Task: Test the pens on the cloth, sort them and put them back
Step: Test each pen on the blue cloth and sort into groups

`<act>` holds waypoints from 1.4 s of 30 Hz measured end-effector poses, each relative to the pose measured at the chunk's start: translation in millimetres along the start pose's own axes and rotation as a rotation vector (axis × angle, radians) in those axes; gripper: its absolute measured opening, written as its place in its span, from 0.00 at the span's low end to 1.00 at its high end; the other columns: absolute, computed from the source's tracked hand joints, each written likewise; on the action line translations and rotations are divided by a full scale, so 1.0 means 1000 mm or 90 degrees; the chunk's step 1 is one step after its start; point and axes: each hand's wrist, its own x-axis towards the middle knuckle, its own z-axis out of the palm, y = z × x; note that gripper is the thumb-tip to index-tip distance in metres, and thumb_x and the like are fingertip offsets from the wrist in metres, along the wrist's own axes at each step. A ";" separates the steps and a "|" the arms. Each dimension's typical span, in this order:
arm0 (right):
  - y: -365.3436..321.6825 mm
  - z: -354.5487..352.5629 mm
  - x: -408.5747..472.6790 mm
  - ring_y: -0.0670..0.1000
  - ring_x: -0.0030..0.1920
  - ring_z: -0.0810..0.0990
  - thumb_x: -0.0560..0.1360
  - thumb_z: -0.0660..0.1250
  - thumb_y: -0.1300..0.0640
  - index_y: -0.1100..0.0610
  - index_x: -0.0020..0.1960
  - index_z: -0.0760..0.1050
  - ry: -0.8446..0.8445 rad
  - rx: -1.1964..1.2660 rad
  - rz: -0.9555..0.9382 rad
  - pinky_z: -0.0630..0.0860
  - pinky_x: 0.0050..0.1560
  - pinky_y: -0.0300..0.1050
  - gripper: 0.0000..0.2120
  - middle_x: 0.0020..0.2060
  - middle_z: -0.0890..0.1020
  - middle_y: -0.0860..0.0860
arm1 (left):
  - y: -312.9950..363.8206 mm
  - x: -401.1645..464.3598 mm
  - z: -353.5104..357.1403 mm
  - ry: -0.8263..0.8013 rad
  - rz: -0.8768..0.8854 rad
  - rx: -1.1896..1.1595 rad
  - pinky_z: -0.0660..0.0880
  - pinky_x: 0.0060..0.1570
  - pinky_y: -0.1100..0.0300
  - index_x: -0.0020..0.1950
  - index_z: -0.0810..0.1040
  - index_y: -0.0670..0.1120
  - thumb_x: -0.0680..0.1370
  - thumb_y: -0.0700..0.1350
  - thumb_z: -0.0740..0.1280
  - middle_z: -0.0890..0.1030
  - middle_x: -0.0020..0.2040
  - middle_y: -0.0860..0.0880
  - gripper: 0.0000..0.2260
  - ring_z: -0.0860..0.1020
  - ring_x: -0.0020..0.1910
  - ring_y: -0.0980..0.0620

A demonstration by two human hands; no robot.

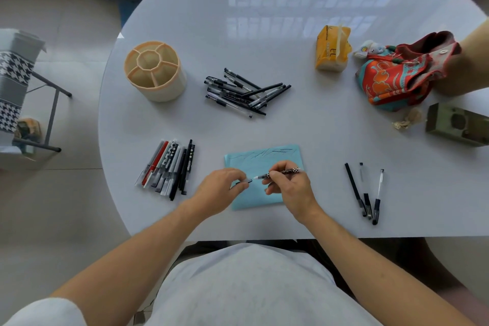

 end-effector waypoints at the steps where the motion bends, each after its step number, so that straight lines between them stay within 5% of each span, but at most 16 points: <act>1: 0.000 -0.001 -0.001 0.54 0.34 0.83 0.80 0.65 0.67 0.63 0.47 0.76 -0.001 0.001 0.000 0.83 0.39 0.48 0.04 0.41 0.83 0.68 | 0.001 -0.001 0.000 -0.001 -0.001 0.001 0.78 0.53 0.53 0.55 0.82 0.51 0.81 0.54 0.65 0.83 0.55 0.56 0.10 0.80 0.52 0.55; 9: 0.002 -0.001 0.000 0.54 0.37 0.85 0.80 0.68 0.65 0.63 0.47 0.78 -0.029 0.006 0.014 0.84 0.40 0.49 0.03 0.37 0.85 0.61 | 0.008 -0.003 -0.003 -0.009 0.018 0.018 0.74 0.44 0.61 0.53 0.82 0.52 0.81 0.53 0.66 0.80 0.46 0.59 0.08 0.76 0.43 0.59; 19: 0.000 0.023 0.006 0.58 0.39 0.86 0.80 0.70 0.62 0.64 0.49 0.80 -0.032 -0.003 0.000 0.85 0.43 0.50 0.04 0.37 0.86 0.59 | 0.004 -0.006 -0.014 0.028 0.024 0.036 0.70 0.40 0.57 0.50 0.84 0.48 0.80 0.50 0.67 0.74 0.41 0.56 0.08 0.72 0.41 0.56; 25: -0.012 0.051 0.042 0.49 0.35 0.84 0.78 0.72 0.53 0.56 0.48 0.82 -0.101 -0.183 0.046 0.83 0.41 0.44 0.06 0.39 0.87 0.52 | -0.015 -0.015 -0.030 0.046 -0.077 0.065 0.68 0.41 0.58 0.54 0.84 0.51 0.79 0.52 0.67 0.76 0.42 0.55 0.09 0.73 0.41 0.56; 28: -0.022 0.061 0.079 0.52 0.39 0.84 0.78 0.72 0.51 0.57 0.51 0.82 0.031 -0.276 0.006 0.83 0.47 0.50 0.10 0.43 0.86 0.54 | -0.028 -0.014 -0.038 0.066 -0.189 0.069 0.74 0.42 0.56 0.59 0.81 0.49 0.80 0.50 0.66 0.80 0.41 0.54 0.11 0.76 0.41 0.54; 32: -0.038 0.061 0.126 0.56 0.52 0.82 0.78 0.67 0.55 0.57 0.56 0.82 0.136 -0.513 -0.100 0.76 0.54 0.46 0.10 0.51 0.85 0.54 | -0.049 -0.021 -0.043 0.056 -0.291 0.078 0.76 0.42 0.54 0.64 0.74 0.48 0.79 0.48 0.67 0.83 0.47 0.49 0.14 0.79 0.45 0.50; 38: -0.043 0.068 0.162 0.62 0.56 0.79 0.78 0.65 0.56 0.55 0.58 0.81 0.152 -0.730 -0.138 0.77 0.53 0.51 0.11 0.57 0.80 0.58 | -0.067 -0.029 -0.040 0.048 -0.338 0.125 0.71 0.32 0.54 0.53 0.69 0.46 0.78 0.45 0.65 0.81 0.42 0.48 0.07 0.77 0.38 0.46; 42: -0.036 0.071 0.169 0.61 0.57 0.77 0.79 0.64 0.54 0.56 0.56 0.80 0.129 -0.817 -0.148 0.76 0.51 0.51 0.10 0.57 0.79 0.58 | -0.073 -0.030 -0.040 0.044 -0.343 0.123 0.76 0.33 0.54 0.51 0.69 0.46 0.78 0.44 0.64 0.80 0.40 0.49 0.05 0.79 0.38 0.46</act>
